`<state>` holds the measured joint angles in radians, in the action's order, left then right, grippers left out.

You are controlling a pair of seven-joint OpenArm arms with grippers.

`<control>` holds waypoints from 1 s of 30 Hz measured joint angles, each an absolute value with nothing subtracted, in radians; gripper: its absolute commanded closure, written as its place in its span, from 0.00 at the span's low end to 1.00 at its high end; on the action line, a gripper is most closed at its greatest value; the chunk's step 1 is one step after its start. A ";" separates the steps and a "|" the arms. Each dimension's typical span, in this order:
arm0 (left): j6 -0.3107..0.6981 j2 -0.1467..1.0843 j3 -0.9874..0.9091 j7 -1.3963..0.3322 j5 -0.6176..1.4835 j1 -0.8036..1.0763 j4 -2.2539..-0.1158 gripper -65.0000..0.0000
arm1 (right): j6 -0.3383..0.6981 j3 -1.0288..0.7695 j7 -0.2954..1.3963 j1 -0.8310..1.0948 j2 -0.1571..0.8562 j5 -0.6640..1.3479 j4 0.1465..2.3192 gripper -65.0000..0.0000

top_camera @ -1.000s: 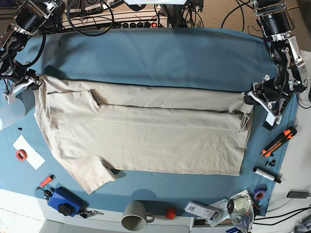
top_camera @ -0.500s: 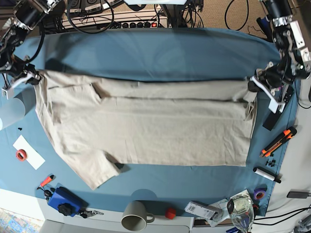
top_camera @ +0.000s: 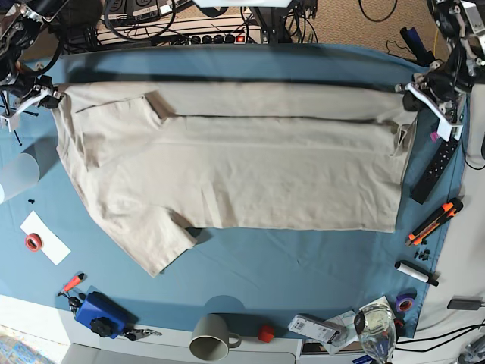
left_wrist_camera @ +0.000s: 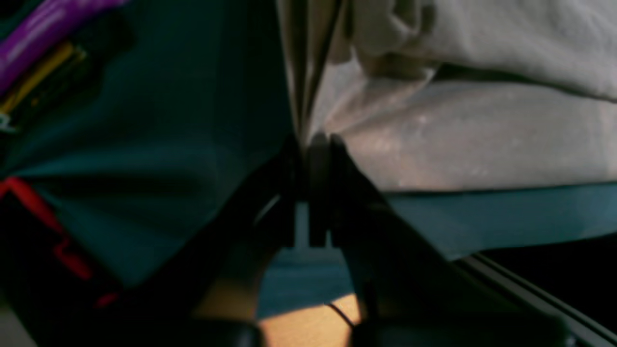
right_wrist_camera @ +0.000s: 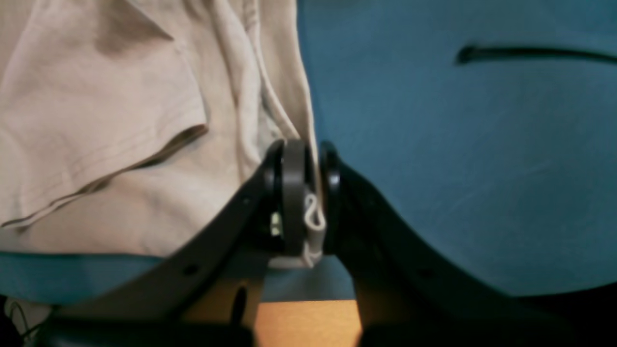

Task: Fold the T-shirt properly
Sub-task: 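Pull the folded edge with both grippers to straighten the fold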

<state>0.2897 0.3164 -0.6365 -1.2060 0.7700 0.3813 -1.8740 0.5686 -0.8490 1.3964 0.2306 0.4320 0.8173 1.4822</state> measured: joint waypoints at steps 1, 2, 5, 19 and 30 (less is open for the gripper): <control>0.290 0.316 -0.636 -1.205 0.770 0.390 -1.879 1.00 | 0.569 -0.849 1.396 0.239 0.432 0.818 1.482 1.00; 0.290 0.316 -0.636 -1.204 0.770 0.401 -1.880 1.00 | 0.569 -0.849 1.395 0.244 0.432 0.821 1.482 1.00; 0.290 0.316 -0.636 -1.209 0.778 0.422 -1.880 1.00 | 0.569 -0.849 1.395 0.271 0.429 0.821 1.484 1.00; 0.290 0.316 -0.636 -1.238 0.779 0.474 -1.881 1.00 | 0.591 -0.849 1.335 0.349 0.429 0.821 1.485 1.00; 0.289 0.316 -0.636 -1.196 0.768 0.466 -1.881 0.74 | 0.599 -0.849 1.327 0.348 0.429 0.820 1.485 0.91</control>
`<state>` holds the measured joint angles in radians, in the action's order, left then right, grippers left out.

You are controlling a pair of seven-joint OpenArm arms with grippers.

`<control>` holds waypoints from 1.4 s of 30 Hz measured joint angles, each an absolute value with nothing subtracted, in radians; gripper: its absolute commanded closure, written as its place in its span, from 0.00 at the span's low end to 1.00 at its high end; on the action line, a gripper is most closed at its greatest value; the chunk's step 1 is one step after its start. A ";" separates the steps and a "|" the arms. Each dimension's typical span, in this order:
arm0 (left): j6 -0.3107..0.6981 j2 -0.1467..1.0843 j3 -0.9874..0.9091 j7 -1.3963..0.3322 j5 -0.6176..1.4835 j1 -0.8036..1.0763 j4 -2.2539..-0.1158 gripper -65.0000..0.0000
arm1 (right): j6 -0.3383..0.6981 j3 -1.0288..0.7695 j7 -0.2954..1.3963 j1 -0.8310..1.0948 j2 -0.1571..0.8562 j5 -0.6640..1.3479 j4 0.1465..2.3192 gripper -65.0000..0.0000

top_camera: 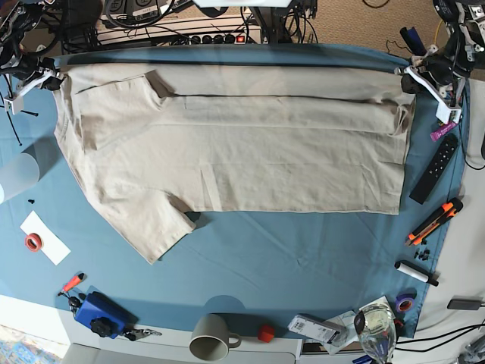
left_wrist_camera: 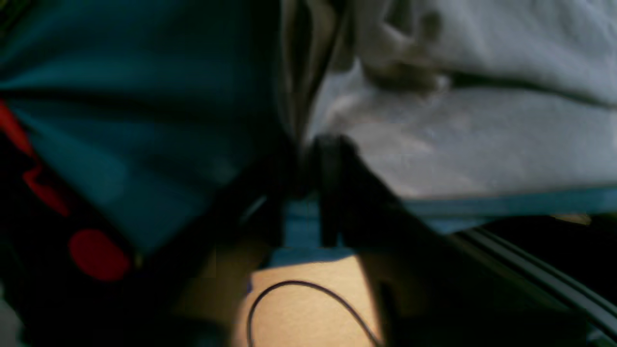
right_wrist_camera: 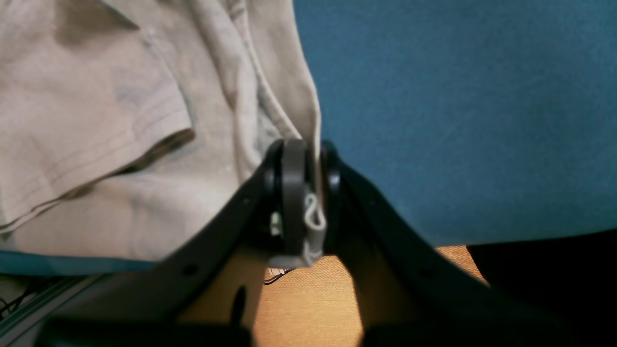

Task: Fold the T-shirt properly
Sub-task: 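Pull the folded edge with both grippers to straighten the fold, then move the right gripper to the sleeve and grasp its edge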

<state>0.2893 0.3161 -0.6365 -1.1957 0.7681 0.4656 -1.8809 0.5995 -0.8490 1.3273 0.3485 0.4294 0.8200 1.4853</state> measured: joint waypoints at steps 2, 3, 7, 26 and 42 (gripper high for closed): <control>0.289 0.316 -0.638 -1.195 0.769 0.466 -1.881 0.67 | 0.607 -0.849 1.327 0.348 0.429 0.817 1.485 0.85; 0.289 0.316 -0.638 -1.195 0.768 0.466 -1.882 0.67 | 0.607 -0.849 1.327 0.348 0.429 0.817 1.485 0.85; 0.289 0.316 -0.638 -1.196 0.727 0.466 -1.920 0.67 | 0.607 -0.849 1.328 0.347 0.435 0.813 1.487 0.85; 0.289 0.317 -0.638 -0.926 0.569 0.464 -2.187 0.67 | 0.606 -0.850 1.155 0.326 0.442 0.677 1.809 0.85; 0.289 0.316 -0.638 -0.916 0.603 0.401 -2.187 0.67 | 0.550 -0.544 1.024 -0.078 0.440 0.459 1.565 0.57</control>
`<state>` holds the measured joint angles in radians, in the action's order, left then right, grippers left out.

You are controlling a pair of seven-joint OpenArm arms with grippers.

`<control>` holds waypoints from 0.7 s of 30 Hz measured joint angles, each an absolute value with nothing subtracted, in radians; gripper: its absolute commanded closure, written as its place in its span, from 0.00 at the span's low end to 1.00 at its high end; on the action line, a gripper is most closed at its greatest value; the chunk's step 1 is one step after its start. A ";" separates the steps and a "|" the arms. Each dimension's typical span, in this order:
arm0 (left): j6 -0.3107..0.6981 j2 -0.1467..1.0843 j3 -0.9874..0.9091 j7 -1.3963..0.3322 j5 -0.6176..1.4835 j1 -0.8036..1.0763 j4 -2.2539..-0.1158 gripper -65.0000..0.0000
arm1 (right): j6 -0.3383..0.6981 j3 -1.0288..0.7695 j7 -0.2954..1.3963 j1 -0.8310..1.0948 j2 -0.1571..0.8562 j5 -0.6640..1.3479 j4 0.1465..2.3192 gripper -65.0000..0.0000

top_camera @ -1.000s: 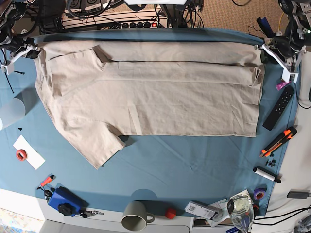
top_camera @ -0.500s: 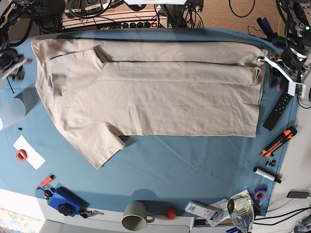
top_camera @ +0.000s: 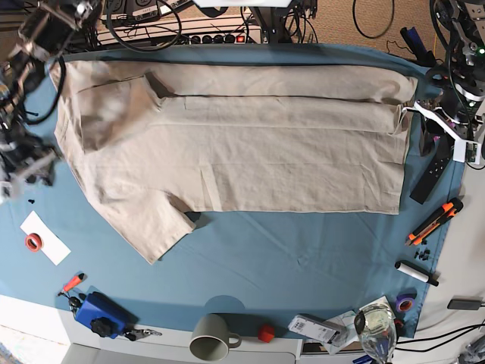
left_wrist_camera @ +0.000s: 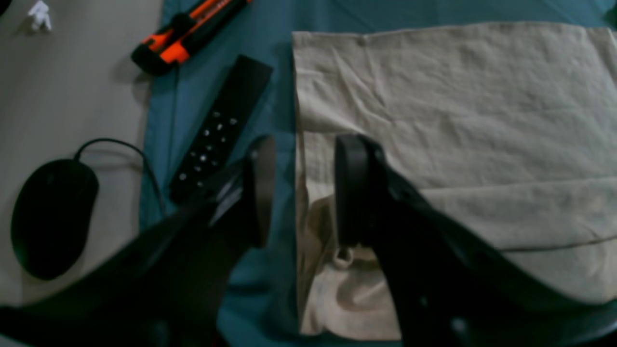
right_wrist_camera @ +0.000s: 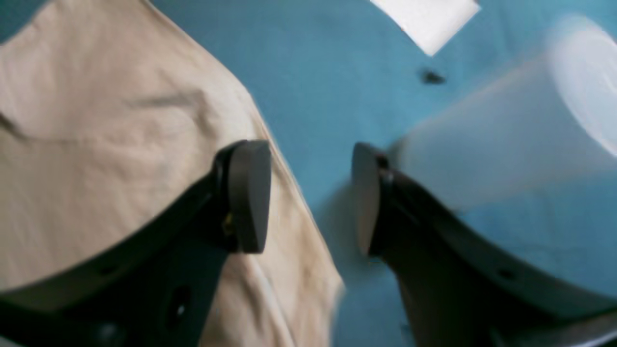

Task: Fold the T-shirt properly
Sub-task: 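Move the right gripper to the sleeve and grasp its edge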

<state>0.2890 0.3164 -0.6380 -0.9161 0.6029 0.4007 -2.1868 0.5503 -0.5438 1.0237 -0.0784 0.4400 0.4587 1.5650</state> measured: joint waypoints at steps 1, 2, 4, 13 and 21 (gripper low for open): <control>0.289 0.316 -0.638 -0.916 0.603 0.402 -2.187 0.67 | 0.547 -0.516 1.019 -0.120 0.440 0.451 1.533 0.57; 0.289 0.316 -0.638 -0.919 0.603 0.401 -2.187 0.67 | 0.540 -0.489 1.018 -0.163 0.440 0.446 1.505 0.57; 0.289 0.317 -0.638 -0.919 0.603 0.401 -2.187 0.67 | 0.524 -0.434 1.012 -0.253 0.444 0.437 1.447 0.57; 0.289 0.316 -0.638 -0.923 0.603 0.401 -2.187 0.67 | 0.516 -0.184 0.969 -0.554 0.445 0.381 1.071 0.57; 0.289 0.316 -0.638 -0.927 0.603 0.401 -2.187 0.67 | 0.516 -0.017 0.793 -0.616 0.441 0.280 0.850 0.57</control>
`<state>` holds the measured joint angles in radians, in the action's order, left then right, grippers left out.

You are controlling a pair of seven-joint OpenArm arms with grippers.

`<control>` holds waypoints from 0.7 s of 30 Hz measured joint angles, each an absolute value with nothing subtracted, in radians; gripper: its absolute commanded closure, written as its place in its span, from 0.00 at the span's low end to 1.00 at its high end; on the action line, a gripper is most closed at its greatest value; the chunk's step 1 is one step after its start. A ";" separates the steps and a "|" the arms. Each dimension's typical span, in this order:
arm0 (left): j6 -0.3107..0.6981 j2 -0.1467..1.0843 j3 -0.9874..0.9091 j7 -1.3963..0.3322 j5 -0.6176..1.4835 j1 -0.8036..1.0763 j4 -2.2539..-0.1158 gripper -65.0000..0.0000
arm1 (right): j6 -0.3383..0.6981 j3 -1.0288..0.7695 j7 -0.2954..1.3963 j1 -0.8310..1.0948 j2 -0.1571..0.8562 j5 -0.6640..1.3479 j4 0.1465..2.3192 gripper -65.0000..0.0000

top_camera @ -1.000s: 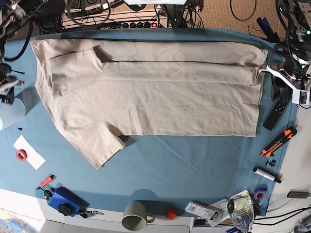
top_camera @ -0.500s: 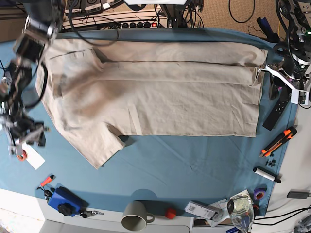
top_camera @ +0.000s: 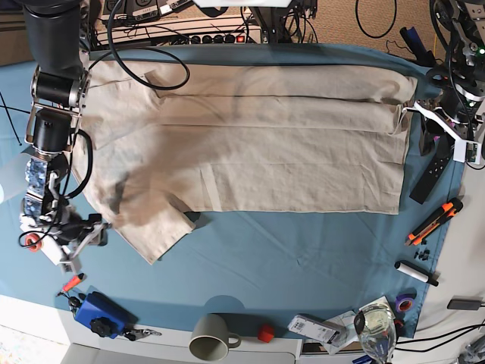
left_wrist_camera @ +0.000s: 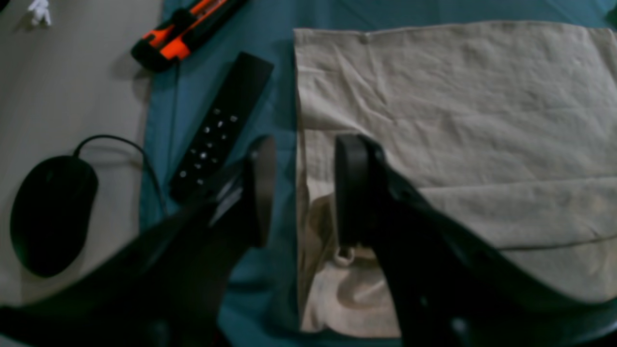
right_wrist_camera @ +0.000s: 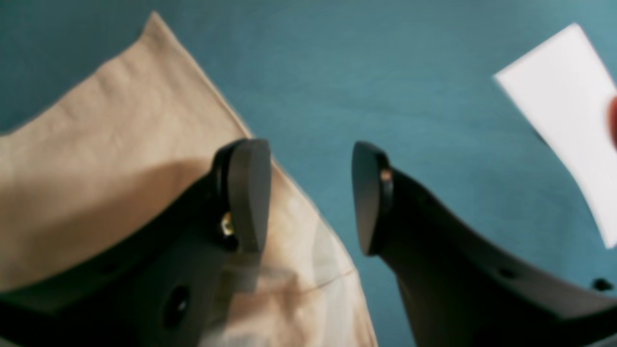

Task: Fold the T-shirt properly
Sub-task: 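Move the right gripper to the sleeve and grasp its edge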

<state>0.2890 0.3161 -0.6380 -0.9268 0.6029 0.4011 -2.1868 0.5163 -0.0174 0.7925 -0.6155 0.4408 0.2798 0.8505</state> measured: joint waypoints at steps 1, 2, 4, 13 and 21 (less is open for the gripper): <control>0.289 0.316 -0.638 -0.927 0.603 0.402 -2.187 0.67 | 0.516 0.002 0.772 -0.618 0.440 0.273 0.836 0.57; 0.289 0.316 -0.638 -0.927 0.603 0.402 -2.187 0.67 | 0.516 0.017 0.754 -0.621 0.440 0.260 0.823 0.57; 0.289 0.316 -0.638 -0.927 0.603 0.401 -2.187 0.67 | 0.516 0.032 0.742 -0.635 0.432 0.234 0.791 0.57; 0.289 0.316 -0.638 -0.941 0.603 0.404 -2.187 0.67 | 0.516 0.036 0.633 -0.645 0.337 0.124 0.688 0.57; 0.289 0.316 -0.638 -0.941 0.603 0.407 -2.187 0.67 | 0.464 0.036 0.606 -0.646 0.331 0.056 0.688 0.57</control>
